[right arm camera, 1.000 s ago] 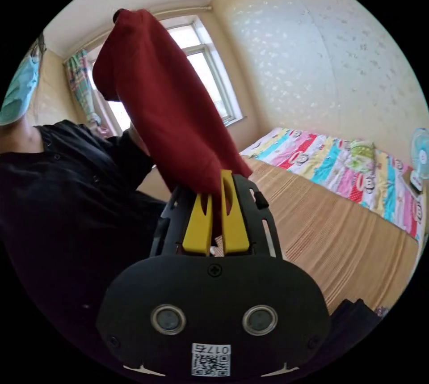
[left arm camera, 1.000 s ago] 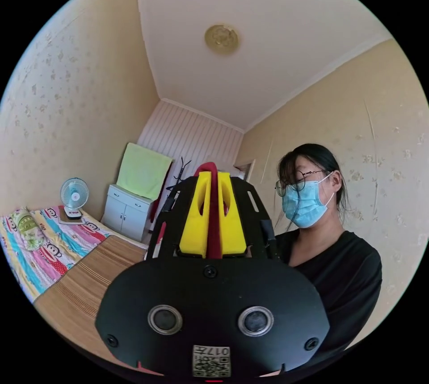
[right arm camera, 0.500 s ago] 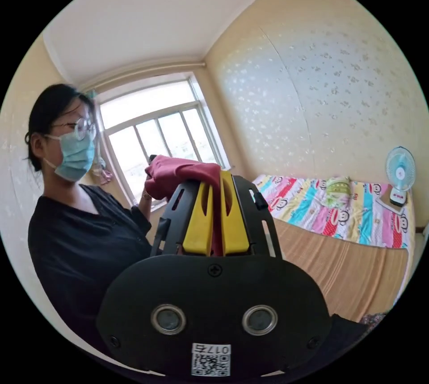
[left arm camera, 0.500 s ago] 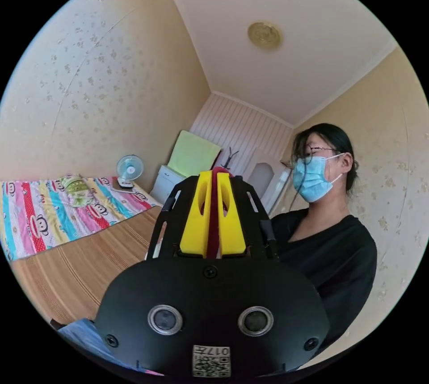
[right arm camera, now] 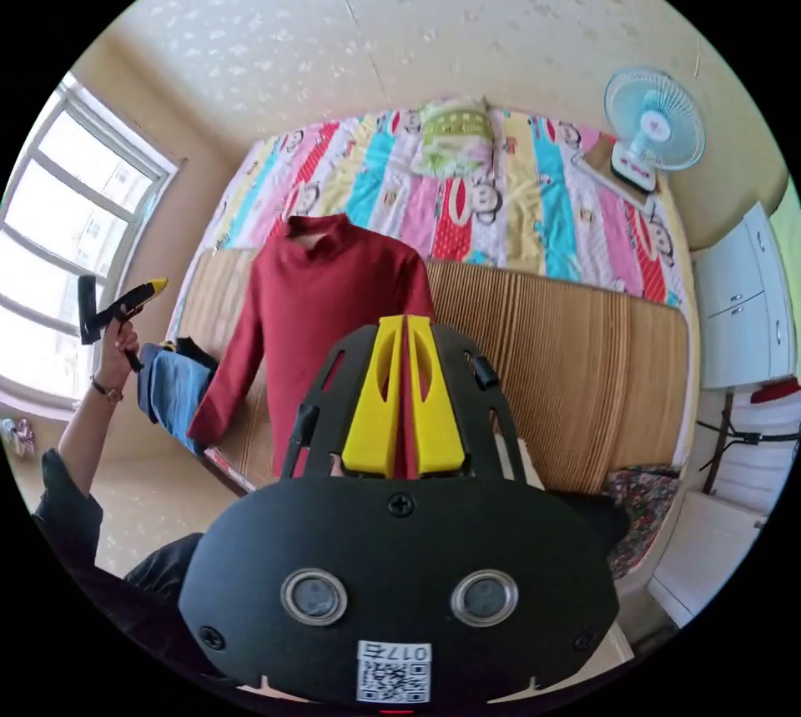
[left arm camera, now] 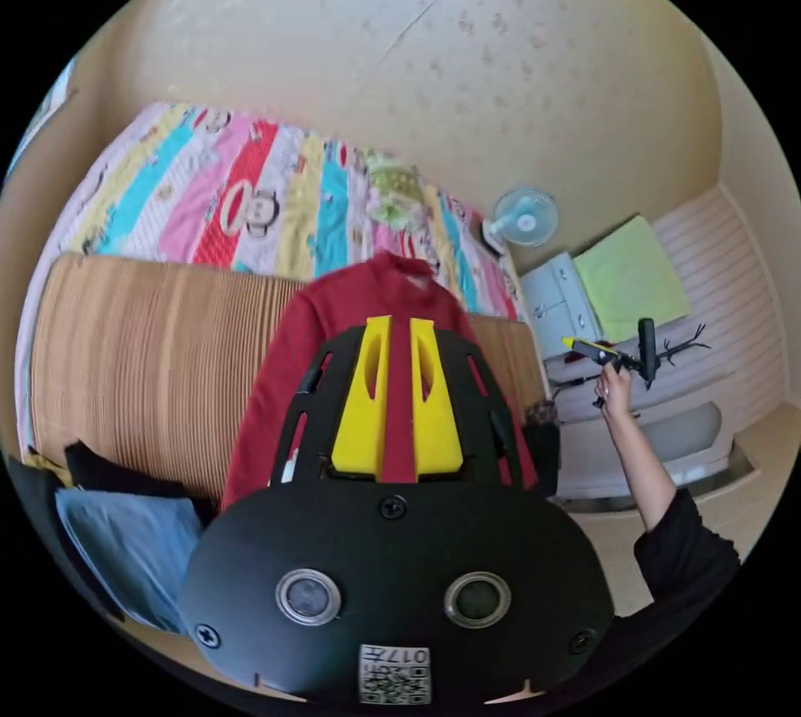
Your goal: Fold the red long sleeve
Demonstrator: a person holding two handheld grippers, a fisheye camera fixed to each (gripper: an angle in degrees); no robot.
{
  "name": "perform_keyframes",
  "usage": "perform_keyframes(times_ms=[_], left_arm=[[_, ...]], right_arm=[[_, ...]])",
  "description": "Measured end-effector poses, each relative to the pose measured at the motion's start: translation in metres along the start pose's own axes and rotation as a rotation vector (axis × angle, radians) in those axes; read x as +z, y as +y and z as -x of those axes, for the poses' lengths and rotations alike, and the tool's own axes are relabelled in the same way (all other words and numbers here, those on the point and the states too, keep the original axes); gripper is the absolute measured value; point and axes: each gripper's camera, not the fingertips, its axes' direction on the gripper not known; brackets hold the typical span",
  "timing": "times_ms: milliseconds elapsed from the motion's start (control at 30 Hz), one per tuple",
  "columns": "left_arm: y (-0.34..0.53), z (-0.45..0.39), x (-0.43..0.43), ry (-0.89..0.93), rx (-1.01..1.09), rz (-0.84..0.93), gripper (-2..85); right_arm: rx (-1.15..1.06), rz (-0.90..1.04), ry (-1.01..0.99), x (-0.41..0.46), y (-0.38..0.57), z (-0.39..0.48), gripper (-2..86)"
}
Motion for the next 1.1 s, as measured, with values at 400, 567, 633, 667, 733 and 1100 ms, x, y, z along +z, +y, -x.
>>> perform_keyframes(times_ms=[400,567,633,667,733,1100], left_arm=[[0.216,0.16,0.147,-0.314,-0.152,0.471,5.4],[0.277,0.171,0.102,-0.29,-0.209,0.446,1.1],[0.294,0.183,0.086,-0.247,-0.315,0.491,1.0],[0.305,0.194,0.074,-0.194,-0.404,0.503,1.3],[0.321,0.218,0.051,-0.069,-0.576,0.461,2.3],[0.445,0.343,-0.053,0.454,-1.527,-0.696,11.9]], right_arm=[[-0.174,0.555,0.072,0.25,0.15,-0.001,0.6],[-0.159,0.498,0.148,0.208,0.216,-0.007,0.6],[-0.178,0.588,0.156,0.194,0.242,-0.011,0.5],[-0.179,0.612,0.165,0.192,0.247,-0.013,0.5],[-0.159,0.691,0.185,0.181,0.258,-0.024,0.5],[0.324,0.727,-0.268,0.103,0.234,-0.131,0.4]])
